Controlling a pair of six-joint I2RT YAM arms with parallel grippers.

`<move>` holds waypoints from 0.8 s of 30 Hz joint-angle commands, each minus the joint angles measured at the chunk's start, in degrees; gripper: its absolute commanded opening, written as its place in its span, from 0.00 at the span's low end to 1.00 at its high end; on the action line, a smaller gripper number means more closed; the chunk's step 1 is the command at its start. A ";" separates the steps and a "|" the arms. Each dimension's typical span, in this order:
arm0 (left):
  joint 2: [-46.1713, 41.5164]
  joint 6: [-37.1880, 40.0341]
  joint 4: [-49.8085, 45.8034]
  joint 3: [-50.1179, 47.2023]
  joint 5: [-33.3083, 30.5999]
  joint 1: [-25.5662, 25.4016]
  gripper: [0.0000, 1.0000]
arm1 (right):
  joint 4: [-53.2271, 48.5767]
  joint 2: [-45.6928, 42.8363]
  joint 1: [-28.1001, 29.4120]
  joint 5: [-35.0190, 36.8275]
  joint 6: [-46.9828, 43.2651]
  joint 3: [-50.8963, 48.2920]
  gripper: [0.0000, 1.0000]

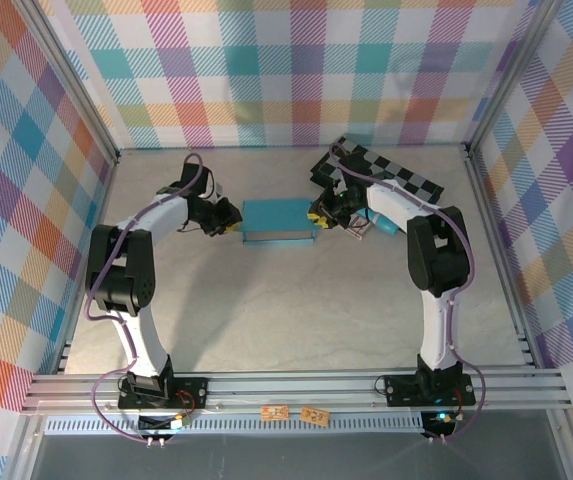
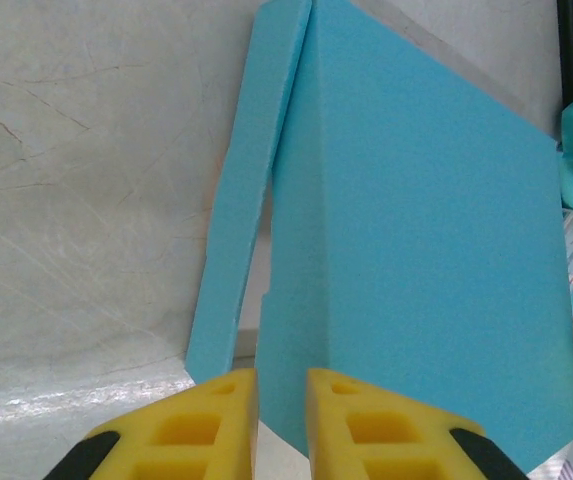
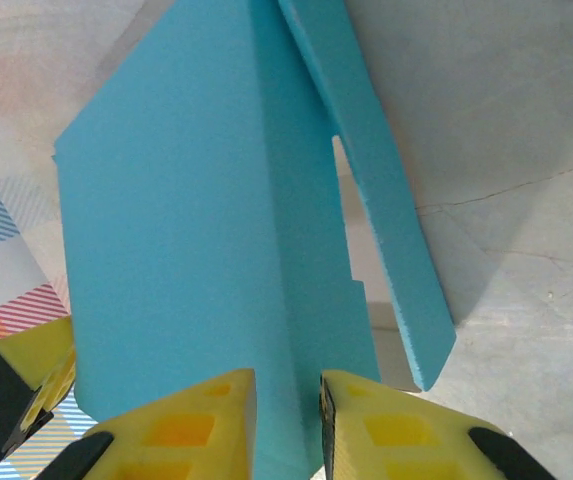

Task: Fold the paper box

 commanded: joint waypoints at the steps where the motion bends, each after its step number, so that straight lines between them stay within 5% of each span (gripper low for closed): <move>1: 1.56 1.97 -0.70 -0.96 0.82 -1.86 0.19 | -1.27 1.54 0.37 -0.32 -1.94 -0.49 0.24; 18: 2.11 -2.11 4.10 -2.38 2.41 -4.84 0.20 | -0.17 2.53 1.46 -1.28 -1.19 -1.04 0.23; 24: 1.13 -6.27 8.79 -4.87 3.85 -4.94 0.32 | 0.45 2.51 1.38 -1.60 -0.51 -1.23 0.23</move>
